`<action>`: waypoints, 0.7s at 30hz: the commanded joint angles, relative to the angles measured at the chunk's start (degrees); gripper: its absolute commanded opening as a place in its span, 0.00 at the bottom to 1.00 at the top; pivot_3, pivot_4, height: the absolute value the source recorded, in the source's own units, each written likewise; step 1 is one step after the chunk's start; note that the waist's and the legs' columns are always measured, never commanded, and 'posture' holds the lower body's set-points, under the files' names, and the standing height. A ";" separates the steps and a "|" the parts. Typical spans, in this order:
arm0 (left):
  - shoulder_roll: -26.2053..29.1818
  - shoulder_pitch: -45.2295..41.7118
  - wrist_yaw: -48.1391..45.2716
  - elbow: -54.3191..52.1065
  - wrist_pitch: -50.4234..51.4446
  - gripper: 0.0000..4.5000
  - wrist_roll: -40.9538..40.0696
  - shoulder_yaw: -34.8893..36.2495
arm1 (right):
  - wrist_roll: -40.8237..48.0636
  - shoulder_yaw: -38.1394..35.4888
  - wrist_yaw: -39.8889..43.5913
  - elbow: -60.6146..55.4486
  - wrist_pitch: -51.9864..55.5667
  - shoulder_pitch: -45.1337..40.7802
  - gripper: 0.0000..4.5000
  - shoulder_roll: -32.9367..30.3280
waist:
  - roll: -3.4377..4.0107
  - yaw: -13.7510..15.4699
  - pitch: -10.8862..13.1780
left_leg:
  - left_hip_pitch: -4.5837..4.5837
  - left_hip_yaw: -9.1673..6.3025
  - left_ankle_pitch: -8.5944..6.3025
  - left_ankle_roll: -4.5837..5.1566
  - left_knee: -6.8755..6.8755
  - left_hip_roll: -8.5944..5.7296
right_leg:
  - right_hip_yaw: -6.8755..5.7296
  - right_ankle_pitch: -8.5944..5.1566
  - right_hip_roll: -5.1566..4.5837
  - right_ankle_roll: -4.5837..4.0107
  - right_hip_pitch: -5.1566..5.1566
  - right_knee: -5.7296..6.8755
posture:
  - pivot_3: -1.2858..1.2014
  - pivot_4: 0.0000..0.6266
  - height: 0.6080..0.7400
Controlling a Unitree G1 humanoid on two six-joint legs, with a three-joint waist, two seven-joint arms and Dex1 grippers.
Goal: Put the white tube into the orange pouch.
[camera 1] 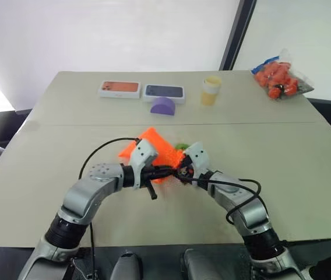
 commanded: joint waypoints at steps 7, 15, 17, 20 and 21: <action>2.73 3.23 -0.84 -0.47 -2.07 0.00 0.02 1.70 | 9.65 -8.17 15.34 -17.81 -0.07 11.98 0.99 -16.16 | -0.01 -0.07 0.00 | 0.04 0.01 0.00 0.00 0.03 0.00 | 0.01 -0.09 -0.01 0.12 0.04 -0.04 | 0.52 0.24 0.87; 7.25 5.45 -5.08 -0.66 -4.03 0.38 -0.56 2.67 | 8.65 -14.10 9.24 -8.43 1.52 6.59 1.00 -15.81 | -0.12 -0.16 0.08 | 0.08 0.01 0.00 0.00 0.05 0.02 | 0.04 -0.06 0.00 0.05 -0.06 -0.06 | 0.52 0.24 0.87; 7.60 5.19 -5.16 0.20 -6.12 0.48 -0.60 4.65 | 7.60 -14.10 5.05 -3.54 3.06 2.48 1.00 -12.79 | -0.12 -0.16 0.08 | 0.09 0.02 -0.01 -0.01 0.08 0.03 | 0.05 -0.02 -0.02 -0.02 -0.14 -0.13 | 0.52 0.24 0.87; 8.03 5.15 -5.62 0.97 -8.79 0.48 -1.39 7.59 | 6.99 -14.20 1.10 1.45 4.57 -1.81 1.00 -8.77 | -0.09 -0.06 0.07 | 0.02 0.05 0.00 0.00 0.06 0.03 | 0.08 0.12 -0.03 -0.25 -0.11 -0.15 | 0.52 0.24 0.87; 8.18 5.09 -5.66 1.23 -9.40 0.48 -1.46 8.43 | 7.16 -14.37 0.23 2.76 5.04 -2.93 1.00 -7.57 | -0.09 -0.02 0.07 | 0.01 0.06 0.00 0.00 0.01 0.03 | 0.07 0.12 -0.03 -0.25 -0.09 -0.15 | 0.52 0.24 0.87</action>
